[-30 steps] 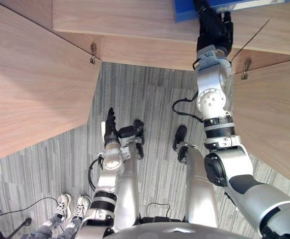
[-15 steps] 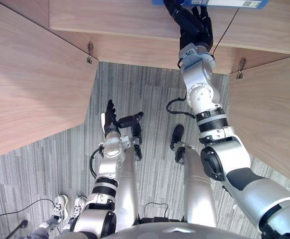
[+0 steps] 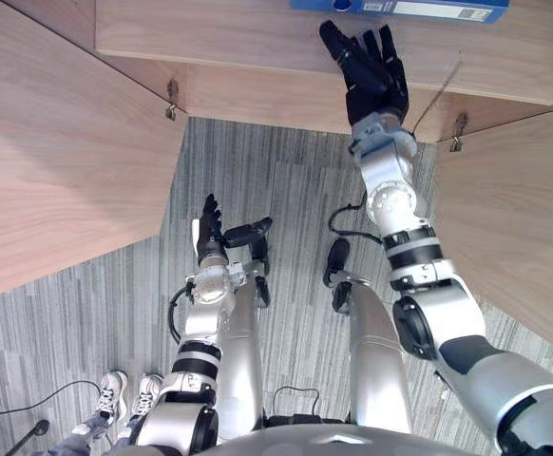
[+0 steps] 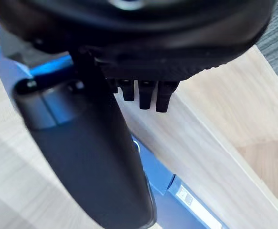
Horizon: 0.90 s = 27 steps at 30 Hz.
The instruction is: Walk over to the cabinet, pick up the folder, carry it to the office cabinet, place the folder inside the office cabinet, then close the office cabinet door
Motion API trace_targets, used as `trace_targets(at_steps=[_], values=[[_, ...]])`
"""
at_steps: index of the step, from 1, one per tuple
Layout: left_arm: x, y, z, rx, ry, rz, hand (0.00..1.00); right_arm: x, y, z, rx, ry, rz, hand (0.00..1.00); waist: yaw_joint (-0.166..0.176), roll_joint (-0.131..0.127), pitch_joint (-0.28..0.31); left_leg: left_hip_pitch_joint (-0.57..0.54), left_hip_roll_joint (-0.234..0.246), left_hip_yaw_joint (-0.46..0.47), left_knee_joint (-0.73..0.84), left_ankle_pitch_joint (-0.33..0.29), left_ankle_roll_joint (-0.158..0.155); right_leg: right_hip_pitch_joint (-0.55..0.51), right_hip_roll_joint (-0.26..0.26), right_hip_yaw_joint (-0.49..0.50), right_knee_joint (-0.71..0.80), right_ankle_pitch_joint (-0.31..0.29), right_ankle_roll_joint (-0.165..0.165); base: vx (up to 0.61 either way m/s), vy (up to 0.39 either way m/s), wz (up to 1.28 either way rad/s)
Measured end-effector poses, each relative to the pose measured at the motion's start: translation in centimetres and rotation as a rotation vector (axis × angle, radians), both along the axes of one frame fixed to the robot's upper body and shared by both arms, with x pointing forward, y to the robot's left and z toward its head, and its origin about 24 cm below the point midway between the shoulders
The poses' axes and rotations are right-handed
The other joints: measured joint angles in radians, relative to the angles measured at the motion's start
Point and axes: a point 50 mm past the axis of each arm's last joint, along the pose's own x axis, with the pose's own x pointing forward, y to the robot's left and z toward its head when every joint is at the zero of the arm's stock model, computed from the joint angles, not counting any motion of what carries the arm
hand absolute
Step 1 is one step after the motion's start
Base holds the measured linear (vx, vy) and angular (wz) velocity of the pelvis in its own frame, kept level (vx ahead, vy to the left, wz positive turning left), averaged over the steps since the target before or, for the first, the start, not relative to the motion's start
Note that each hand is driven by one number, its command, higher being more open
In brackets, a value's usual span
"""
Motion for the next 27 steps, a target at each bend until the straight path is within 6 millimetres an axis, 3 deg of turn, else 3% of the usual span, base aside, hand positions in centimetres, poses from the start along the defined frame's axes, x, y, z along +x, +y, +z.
trace_targets(at_steps=[5,9,14,18,19,27], values=[[-0.2,0.1,-0.3,-0.021,0.01,0.005,1.0,-1.0,-0.8,-3.3,0.08,0.051,-0.001,1.0,0.0,-0.006,-0.003,0.015,0.001,0.004,0.001,-0.002,0.002,0.012,0.0,0.003,-0.001,0.0,0.0,0.0,0.0,0.0],[-0.7,0.5,-0.8,-0.026,0.024,0.009,1.0,-2.6,-0.8,-4.4,0.069,0.032,0.02,1.0,0.0,-0.007,-0.003,0.018,0.002,0.008,-0.001,-0.004,0.003,0.015,0.002,0.004,-0.007,0.0,0.0,0.0,0.0,0.0],[-2.1,1.6,-1.8,-0.034,0.051,0.05,1.0,-5.2,-1.2,-4.6,-0.198,-0.063,-0.042,1.0,-0.001,-0.009,-0.003,0.007,0.01,0.009,0.021,-0.026,0.004,0.015,0.009,0.005,-0.015,-0.001,0.002,0.03,0.002,-0.06],[-2.2,1.7,-1.7,-0.019,0.043,0.065,1.0,-6.4,-1.8,-3.0,-0.49,-0.172,-0.178,1.0,-0.001,-0.01,-0.003,0.003,0.01,0.01,0.036,-0.038,0.008,0.018,0.007,0.005,-0.014,-0.004,0.007,0.02,0.009,-0.01],[-2.2,1.7,-1.6,0.001,0.041,0.062,1.0,-6.7,-1.9,-2.5,-0.585,-0.206,-0.235,0.0,-0.001,-0.01,-0.003,0.004,0.01,0.01,0.038,-0.04,0.009,0.019,0.006,0.005,-0.012,-0.006,0.009,0.0,0.0,0.0],[-1.6,1.4,-1.0,0.036,0.022,0.05,1.0,-7.1,-2.2,-1.5,-1.049,-0.25,-0.501,0.0,0.0,-0.011,-0.003,0.001,0.008,0.012,0.046,-0.05,0.01,0.017,0.001,0.006,-0.003,-0.012,0.013,0.0,0.0,0.0]])
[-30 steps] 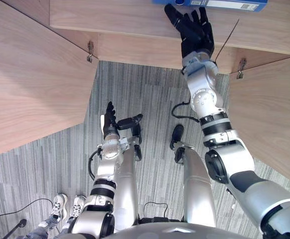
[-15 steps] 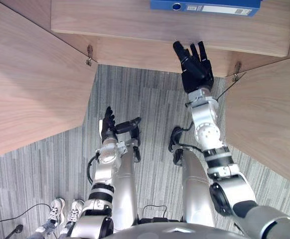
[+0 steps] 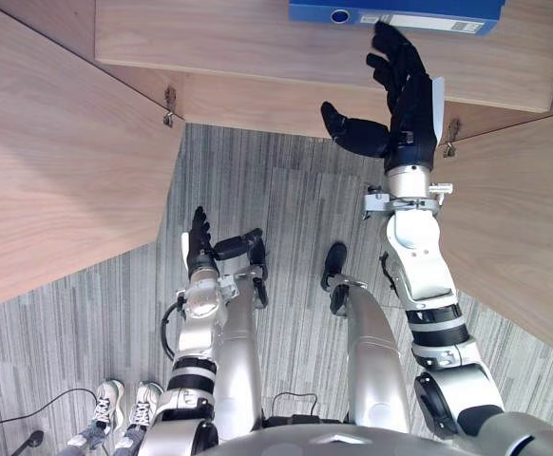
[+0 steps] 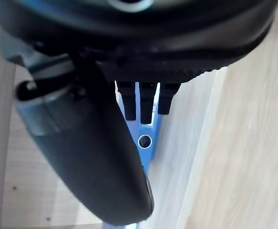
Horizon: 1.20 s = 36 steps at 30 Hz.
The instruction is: Walk over to the cabinet, pick up the folder, carry it to the office cabinet, place the folder inside the office cabinet, then close the office cabinet door
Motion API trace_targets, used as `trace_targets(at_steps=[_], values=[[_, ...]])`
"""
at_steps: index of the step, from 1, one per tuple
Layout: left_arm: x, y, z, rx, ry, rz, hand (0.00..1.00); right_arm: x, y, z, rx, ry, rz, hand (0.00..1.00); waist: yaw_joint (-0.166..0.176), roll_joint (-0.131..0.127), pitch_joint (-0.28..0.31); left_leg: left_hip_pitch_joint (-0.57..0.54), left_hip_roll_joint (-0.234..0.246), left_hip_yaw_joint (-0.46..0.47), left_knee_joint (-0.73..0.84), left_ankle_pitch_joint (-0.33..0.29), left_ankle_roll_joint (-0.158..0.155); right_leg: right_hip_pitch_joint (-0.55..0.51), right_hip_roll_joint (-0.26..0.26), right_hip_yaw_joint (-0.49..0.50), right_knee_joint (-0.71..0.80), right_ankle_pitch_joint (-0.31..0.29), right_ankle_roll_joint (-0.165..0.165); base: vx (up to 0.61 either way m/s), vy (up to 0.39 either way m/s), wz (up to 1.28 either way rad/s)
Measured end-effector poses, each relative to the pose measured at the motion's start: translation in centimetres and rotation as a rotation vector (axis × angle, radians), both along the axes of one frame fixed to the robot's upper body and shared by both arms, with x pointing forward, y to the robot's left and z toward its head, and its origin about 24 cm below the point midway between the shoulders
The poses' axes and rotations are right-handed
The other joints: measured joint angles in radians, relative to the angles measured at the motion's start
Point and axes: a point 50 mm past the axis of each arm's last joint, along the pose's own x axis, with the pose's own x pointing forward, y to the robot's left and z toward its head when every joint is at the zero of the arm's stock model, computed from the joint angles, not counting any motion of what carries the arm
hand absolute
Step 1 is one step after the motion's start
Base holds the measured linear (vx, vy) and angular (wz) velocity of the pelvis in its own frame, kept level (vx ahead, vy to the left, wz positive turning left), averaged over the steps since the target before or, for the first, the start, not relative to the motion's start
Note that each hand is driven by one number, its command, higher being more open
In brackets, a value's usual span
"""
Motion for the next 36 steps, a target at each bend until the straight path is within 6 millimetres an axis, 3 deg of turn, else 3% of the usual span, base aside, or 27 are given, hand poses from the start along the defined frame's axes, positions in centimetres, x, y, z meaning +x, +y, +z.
trace_targets(at_steps=[10,19,31,36], values=[[0.9,-0.1,0.8,0.007,-0.02,0.013,1.0,2.1,-0.6,3.2,-0.251,-0.052,-0.212,0.0,0.001,-0.017,0.002,-0.022,-0.012,0.0,-0.03,0.019,-0.002,-0.036,-0.009,-0.002,0.001,0.001,0.0,0.0,-0.007,0.02],[1.3,-0.1,0.6,0.003,-0.004,0.032,1.0,4.7,-1.0,6.6,-0.26,-0.054,-0.275,0.0,0.003,-0.026,0.005,-0.066,-0.014,-0.014,-0.032,0.027,-0.002,-0.07,-0.009,-0.013,-0.002,0.001,0.0,0.01,-0.006,0.04],[1.3,0.2,0.5,-0.022,-0.013,0.076,1.0,6.2,-1.3,12.1,-0.181,-0.101,-0.302,0.0,0.008,-0.026,0.005,-0.097,-0.019,-0.031,-0.064,0.05,-0.011,-0.096,-0.009,-0.036,-0.02,0.006,-0.006,0.01,-0.004,0.04],[1.3,0.2,0.6,-0.052,-0.023,0.083,1.0,6.6,-1.4,12.8,-0.146,-0.086,-0.283,0.0,0.007,-0.026,0.005,-0.096,-0.019,-0.036,-0.067,0.052,-0.014,-0.093,-0.009,-0.04,-0.02,0.006,-0.006,0.01,0.001,0.02]])
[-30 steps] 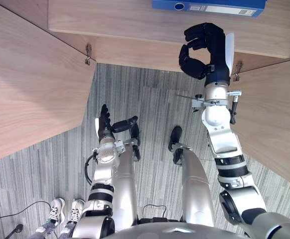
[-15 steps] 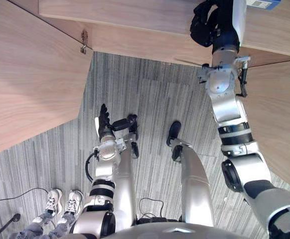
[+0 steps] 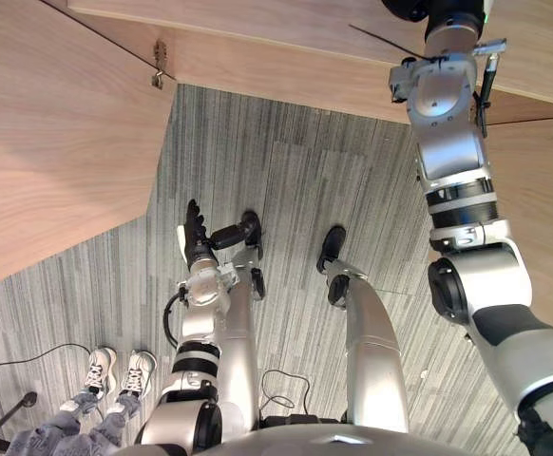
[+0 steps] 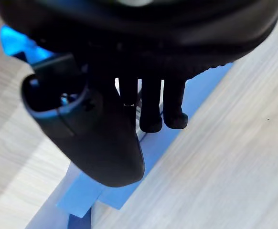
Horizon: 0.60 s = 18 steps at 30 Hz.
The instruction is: Walk over to the cabinet, pick up the folder, carry it to the office cabinet, place the folder inside the office cabinet, then close the office cabinet door
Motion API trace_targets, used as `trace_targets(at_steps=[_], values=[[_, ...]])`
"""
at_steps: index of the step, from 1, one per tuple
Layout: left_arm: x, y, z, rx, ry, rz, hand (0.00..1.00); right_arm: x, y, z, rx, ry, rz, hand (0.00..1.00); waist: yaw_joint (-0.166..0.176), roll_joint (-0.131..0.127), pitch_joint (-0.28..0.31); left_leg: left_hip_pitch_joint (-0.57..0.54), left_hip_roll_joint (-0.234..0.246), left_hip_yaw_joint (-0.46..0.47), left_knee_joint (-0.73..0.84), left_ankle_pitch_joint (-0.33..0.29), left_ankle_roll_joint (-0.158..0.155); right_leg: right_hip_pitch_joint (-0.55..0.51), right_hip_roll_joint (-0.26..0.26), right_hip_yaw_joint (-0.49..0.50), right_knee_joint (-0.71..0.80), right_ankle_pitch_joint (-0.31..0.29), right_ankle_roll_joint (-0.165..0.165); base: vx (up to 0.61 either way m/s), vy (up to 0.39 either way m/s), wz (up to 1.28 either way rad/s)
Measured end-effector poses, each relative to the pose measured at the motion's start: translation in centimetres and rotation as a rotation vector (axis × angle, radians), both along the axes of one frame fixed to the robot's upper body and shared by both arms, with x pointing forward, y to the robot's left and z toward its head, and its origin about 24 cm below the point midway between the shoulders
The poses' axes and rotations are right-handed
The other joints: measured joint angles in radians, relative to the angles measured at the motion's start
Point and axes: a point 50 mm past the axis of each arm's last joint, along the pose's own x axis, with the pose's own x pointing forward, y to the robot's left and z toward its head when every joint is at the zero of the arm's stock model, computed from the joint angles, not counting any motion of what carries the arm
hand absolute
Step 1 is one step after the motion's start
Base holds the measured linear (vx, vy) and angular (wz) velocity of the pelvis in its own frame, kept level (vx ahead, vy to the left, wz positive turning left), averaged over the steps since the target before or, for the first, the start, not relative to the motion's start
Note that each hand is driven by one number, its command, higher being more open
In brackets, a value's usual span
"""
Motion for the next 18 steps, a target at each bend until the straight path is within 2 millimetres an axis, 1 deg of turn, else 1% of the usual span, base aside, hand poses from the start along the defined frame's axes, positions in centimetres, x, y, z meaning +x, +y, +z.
trace_targets(at_steps=[3,7,11,14,17,18], values=[[0.0,0.0,0.1,0.001,-0.012,0.003,1.0,0.4,0.1,0.4,0.003,0.013,-0.004,0.0,-0.001,0.0,0.0,0.0,-0.001,-0.003,-0.008,0.012,-0.002,0.0,0.0,-0.004,-0.002,0.003,-0.005,-0.01,-0.004,0.02],[0.0,0.1,0.2,-0.005,-0.021,0.006,1.0,0.7,-0.4,1.1,0.032,0.022,0.0,0.0,0.001,0.001,0.0,0.0,-0.006,-0.019,-0.041,0.044,-0.006,-0.002,-0.001,-0.023,-0.009,0.011,-0.015,-0.04,-0.019,0.13],[-0.6,0.3,-0.5,-0.006,0.001,0.013,1.0,0.4,-0.5,2.1,0.052,-0.001,0.016,0.0,0.002,0.003,0.001,-0.003,-0.006,-0.019,-0.049,0.057,-0.005,-0.01,-0.001,-0.025,-0.002,0.013,-0.019,-0.01,-0.009,0.03],[-0.6,0.3,-0.3,-0.009,-0.009,0.014,1.0,0.1,-0.6,2.3,0.056,-0.019,0.018,0.0,0.0,0.003,0.001,-0.005,-0.004,-0.019,-0.035,0.056,-0.005,-0.01,-0.001,-0.024,0.003,0.013,-0.019,0.0,0.0,0.0],[-0.4,0.4,0.5,-0.005,-0.04,0.013,1.0,-1.6,-0.8,1.2,0.054,-0.089,0.042,0.0,0.002,0.003,0.001,-0.003,0.002,-0.019,-0.008,0.043,-0.001,0.001,0.001,-0.024,0.014,0.012,-0.019,0.0,0.005,-0.02],[-0.4,0.5,0.6,-0.002,-0.044,0.01,1.0,-2.3,-0.9,0.3,0.054,-0.109,0.061,0.0,0.003,0.003,0.001,0.006,0.004,-0.018,0.008,0.03,0.001,0.011,0.001,-0.02,0.026,0.01,-0.018,0.0,0.024,-0.08]])
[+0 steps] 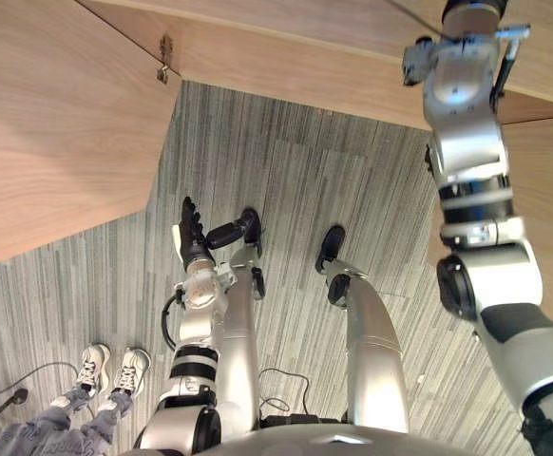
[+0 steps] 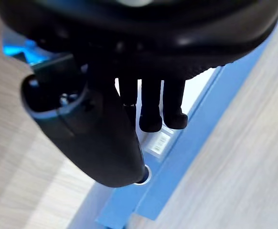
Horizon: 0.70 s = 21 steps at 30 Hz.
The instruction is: Walk over to the cabinet, pick up the folder, carry it to the office cabinet, place the folder inside the office cabinet, then close the office cabinet door
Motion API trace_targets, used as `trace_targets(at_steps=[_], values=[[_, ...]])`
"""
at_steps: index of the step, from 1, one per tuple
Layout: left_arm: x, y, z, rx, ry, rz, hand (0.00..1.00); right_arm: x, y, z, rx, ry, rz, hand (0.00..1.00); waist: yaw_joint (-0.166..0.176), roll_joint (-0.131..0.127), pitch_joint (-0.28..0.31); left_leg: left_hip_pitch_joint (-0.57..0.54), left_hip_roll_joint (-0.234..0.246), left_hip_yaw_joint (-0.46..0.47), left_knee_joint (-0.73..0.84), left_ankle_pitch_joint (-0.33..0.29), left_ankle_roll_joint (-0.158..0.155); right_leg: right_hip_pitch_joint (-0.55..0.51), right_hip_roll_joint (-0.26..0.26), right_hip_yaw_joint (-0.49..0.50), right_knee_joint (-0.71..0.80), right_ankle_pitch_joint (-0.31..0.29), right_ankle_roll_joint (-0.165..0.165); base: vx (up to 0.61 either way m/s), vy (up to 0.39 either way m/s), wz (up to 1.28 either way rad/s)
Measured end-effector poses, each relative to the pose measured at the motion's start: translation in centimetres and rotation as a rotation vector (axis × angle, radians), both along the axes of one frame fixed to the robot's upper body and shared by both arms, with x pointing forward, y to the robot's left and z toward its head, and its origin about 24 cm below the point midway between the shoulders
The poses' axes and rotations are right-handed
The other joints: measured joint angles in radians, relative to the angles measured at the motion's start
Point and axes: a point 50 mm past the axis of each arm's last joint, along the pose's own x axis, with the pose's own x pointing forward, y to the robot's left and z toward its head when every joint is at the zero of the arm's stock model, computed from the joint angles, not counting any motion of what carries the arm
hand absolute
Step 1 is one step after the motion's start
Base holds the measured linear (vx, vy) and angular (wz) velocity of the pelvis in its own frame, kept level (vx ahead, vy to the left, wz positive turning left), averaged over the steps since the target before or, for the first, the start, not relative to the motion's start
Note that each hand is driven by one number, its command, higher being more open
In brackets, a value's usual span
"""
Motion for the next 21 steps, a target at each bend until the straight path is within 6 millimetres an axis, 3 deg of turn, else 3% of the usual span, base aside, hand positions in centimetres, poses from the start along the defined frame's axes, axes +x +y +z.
trace_targets(at_steps=[5,11,15,16,18,21], values=[[-0.2,0.4,-0.2,0.027,0.017,-0.019,1.0,-3.0,0.6,-5.0,-0.049,-0.019,0.073,0.0,-0.007,0.001,-0.001,0.063,0.004,0.013,0.045,-0.052,-0.003,0.072,-0.004,0.009,0.019,-0.03,0.007,-0.01,0.014,-0.07],[-1.9,0.6,-2.6,0.052,0.113,-0.048,1.0,-6.4,4.7,-13.3,-0.109,0.146,0.34,0.0,-0.012,0.0,-0.027,0.212,0.0,0.032,0.011,-0.068,-0.003,0.21,-0.004,0.016,-0.012,-0.05,0.016,0.07,-0.03,-0.02],[-3.8,0.1,-5.6,0.045,0.241,-0.083,1.0,-9.0,7.0,-19.8,-0.08,0.377,0.494,0.0,-0.012,-0.01,-0.088,0.34,-0.006,0.042,-0.068,-0.066,-0.007,0.334,0.004,0.012,-0.091,-0.049,0.021,0.14,-0.025,0.02],[-4.2,0.1,-6.1,0.05,0.265,-0.093,1.0,-9.5,7.2,-20.8,-0.072,0.414,0.506,0.0,-0.012,-0.013,-0.098,0.364,-0.007,0.046,-0.084,-0.065,-0.008,0.354,0.006,0.014,-0.106,-0.048,0.023,0.18,-0.012,-0.12],[-6.4,-0.2,-8.9,0.08,0.401,-0.136,1.0,-10.8,7.2,-25.4,-0.052,0.59,0.512,0.0,-0.024,-0.022,-0.164,0.453,-0.016,0.057,-0.165,-0.052,-0.013,0.434,0.016,0.025,-0.186,-0.032,0.04,0.18,-0.004,-0.13],[-8.3,-0.4,-11.2,0.1,0.527,-0.187,1.0,-11.6,6.2,-30.8,-0.06,0.821,0.461,0.0,-0.04,-0.023,-0.208,0.561,-0.018,0.071,-0.257,-0.032,-0.015,0.554,0.04,0.03,-0.325,0.023,0.049,0.22,0.026,-0.16]])
